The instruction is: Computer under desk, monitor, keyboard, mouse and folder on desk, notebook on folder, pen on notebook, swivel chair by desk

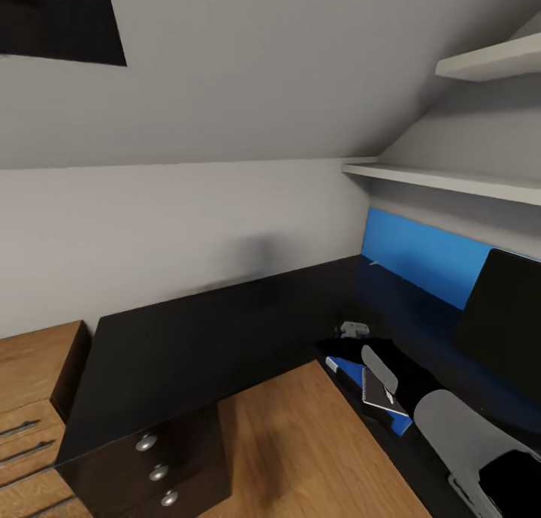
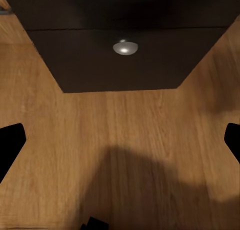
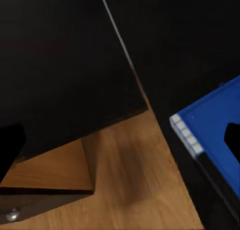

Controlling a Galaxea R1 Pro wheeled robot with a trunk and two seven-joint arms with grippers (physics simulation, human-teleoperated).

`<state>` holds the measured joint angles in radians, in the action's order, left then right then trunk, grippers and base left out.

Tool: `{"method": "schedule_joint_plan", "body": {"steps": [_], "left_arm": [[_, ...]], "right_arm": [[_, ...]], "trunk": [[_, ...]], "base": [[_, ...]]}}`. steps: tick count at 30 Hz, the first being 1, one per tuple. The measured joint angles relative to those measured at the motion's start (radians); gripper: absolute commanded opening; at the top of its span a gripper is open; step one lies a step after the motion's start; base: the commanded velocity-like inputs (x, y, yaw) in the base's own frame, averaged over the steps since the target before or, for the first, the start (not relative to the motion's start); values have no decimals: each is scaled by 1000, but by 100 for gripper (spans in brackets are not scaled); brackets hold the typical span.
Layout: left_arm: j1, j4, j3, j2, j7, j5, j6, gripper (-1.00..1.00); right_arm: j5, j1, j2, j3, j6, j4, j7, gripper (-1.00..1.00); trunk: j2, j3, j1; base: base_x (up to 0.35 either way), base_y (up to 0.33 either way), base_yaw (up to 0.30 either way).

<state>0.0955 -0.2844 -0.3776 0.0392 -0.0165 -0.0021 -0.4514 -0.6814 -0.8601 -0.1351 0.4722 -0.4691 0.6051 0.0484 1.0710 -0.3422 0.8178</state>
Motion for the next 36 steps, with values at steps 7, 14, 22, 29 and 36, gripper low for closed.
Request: {"method": "schedule_joint_plan", "body": {"steps": [7,14,22,29,36], "left_arm": [[0,1,1,0,0,-1,0,100],[1,2,0,0,0,-1,0,100],[1,2,-3,-1,1,1,0,100],[1,1,-4,-1,2,2,0,100],[1,0,-4,-1,4,2,-7,100]], "right_arm": [[10,30,55,1,85,-3,-77,100],[17,61,102,0,178,-65,-132,100],[40,69,149,12,296,-197,-139,100],[146,75,227,16,519,-411,-142,100],[362,135,298,16,752,-592,-144,100]], "trunk": [[0,0,0],[0,0,1],[0,0,0],[0,0,0],[0,0,0]], "base": [[-13,0,279],[-237,0,104],[-284,0,10],[-70,0,1],[-9,0,0]]}}
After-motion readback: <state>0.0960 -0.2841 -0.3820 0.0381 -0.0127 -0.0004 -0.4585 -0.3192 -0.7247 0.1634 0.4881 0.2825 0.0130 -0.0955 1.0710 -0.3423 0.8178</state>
